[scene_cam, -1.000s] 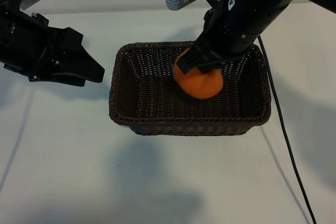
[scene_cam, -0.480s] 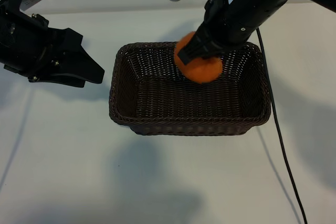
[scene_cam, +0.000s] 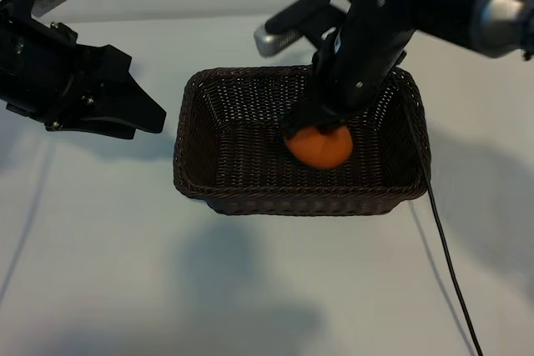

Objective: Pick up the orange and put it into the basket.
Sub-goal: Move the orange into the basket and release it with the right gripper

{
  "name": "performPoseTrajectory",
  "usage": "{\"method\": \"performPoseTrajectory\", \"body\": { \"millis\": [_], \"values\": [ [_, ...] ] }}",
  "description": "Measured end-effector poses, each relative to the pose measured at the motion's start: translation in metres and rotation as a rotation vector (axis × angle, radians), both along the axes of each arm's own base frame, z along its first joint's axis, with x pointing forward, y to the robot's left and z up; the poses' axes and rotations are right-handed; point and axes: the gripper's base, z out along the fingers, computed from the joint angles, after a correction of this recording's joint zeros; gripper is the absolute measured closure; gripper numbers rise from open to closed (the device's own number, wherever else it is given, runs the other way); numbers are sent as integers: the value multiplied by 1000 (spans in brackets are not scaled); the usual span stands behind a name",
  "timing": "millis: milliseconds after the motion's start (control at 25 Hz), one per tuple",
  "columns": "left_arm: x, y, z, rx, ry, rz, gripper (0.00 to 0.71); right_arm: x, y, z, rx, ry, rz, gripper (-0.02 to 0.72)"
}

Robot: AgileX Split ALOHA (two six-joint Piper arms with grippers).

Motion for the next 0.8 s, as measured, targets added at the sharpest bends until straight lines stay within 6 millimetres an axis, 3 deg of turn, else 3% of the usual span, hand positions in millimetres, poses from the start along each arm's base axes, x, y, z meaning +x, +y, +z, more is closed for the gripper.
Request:
{"method": "performPoseTrajectory", "body": {
  "millis": [200, 520, 680, 800],
  "values": [
    [0, 0, 0, 0, 0, 0, 243, 5, 1, -19, -32, 24, 6, 615],
    [0, 0, 0, 0, 0, 0, 243, 5, 1, -20, -35, 27, 6, 603],
    [0, 0, 0, 0, 0, 0, 243, 5, 2, -20, -25, 29, 2, 484],
    [0, 0, 0, 0, 0, 0, 243, 5, 3, -19, -10, 35, -4, 330]
  ]
}}
